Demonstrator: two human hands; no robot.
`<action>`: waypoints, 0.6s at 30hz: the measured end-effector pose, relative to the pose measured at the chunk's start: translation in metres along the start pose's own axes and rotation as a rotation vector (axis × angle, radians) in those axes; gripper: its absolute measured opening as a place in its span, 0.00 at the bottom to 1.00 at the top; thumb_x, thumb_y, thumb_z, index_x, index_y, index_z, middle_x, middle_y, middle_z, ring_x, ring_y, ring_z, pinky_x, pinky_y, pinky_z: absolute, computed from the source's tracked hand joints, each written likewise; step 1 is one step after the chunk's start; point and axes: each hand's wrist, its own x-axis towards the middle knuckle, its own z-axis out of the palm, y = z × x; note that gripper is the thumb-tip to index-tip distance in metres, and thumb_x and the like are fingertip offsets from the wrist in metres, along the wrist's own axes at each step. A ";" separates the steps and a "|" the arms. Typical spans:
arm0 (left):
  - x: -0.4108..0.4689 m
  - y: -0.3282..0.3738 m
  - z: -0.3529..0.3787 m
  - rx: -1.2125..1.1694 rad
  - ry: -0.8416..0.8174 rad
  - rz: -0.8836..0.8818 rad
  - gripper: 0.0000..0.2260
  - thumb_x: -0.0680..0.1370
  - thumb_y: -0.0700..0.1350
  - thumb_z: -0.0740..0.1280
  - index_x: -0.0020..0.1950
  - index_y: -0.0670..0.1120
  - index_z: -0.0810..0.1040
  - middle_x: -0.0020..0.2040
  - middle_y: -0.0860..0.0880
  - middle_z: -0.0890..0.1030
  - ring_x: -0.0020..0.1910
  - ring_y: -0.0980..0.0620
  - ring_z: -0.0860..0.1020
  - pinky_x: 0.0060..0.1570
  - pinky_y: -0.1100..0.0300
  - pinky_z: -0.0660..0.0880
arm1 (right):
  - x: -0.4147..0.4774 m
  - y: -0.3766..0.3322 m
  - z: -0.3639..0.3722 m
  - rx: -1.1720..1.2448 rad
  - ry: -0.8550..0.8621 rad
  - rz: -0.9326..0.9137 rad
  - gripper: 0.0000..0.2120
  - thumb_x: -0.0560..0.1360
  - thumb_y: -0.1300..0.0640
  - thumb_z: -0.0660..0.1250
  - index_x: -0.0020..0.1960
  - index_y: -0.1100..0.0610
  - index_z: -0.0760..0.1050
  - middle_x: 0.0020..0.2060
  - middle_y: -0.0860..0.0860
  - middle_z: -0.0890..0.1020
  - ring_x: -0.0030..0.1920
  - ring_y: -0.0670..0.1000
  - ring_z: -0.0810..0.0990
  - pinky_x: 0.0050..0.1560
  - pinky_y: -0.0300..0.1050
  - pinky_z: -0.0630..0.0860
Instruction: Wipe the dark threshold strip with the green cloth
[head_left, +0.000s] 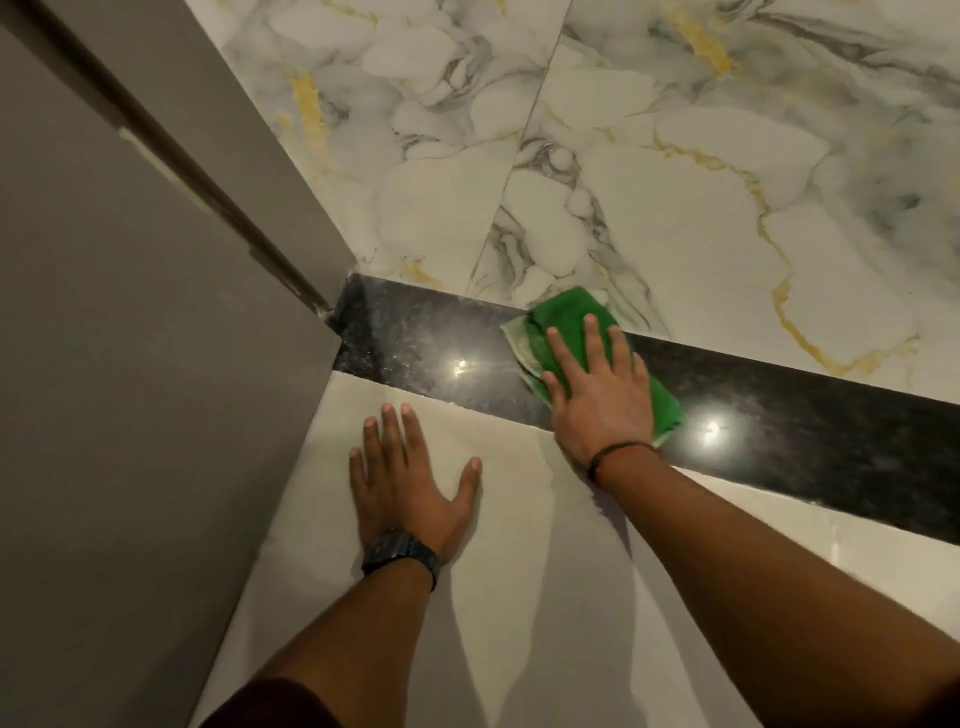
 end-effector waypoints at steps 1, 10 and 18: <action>0.002 -0.002 -0.001 -0.008 -0.004 -0.016 0.42 0.72 0.68 0.51 0.77 0.45 0.48 0.79 0.43 0.51 0.76 0.44 0.48 0.73 0.45 0.48 | 0.001 -0.018 0.003 0.003 -0.021 -0.066 0.25 0.79 0.41 0.46 0.75 0.40 0.48 0.77 0.52 0.50 0.75 0.57 0.45 0.72 0.59 0.46; 0.016 -0.031 -0.005 -0.024 0.065 -0.101 0.40 0.71 0.66 0.52 0.77 0.44 0.52 0.78 0.41 0.56 0.76 0.42 0.53 0.72 0.42 0.54 | -0.020 -0.004 0.003 0.029 -0.033 -0.455 0.25 0.75 0.56 0.62 0.72 0.48 0.64 0.73 0.52 0.65 0.73 0.58 0.59 0.71 0.59 0.58; 0.019 -0.031 0.001 -0.013 0.051 -0.131 0.41 0.71 0.66 0.54 0.77 0.44 0.50 0.78 0.42 0.55 0.76 0.43 0.53 0.72 0.42 0.53 | 0.039 -0.070 0.015 0.055 0.054 -0.104 0.25 0.79 0.49 0.51 0.75 0.47 0.53 0.76 0.51 0.55 0.75 0.56 0.48 0.72 0.56 0.48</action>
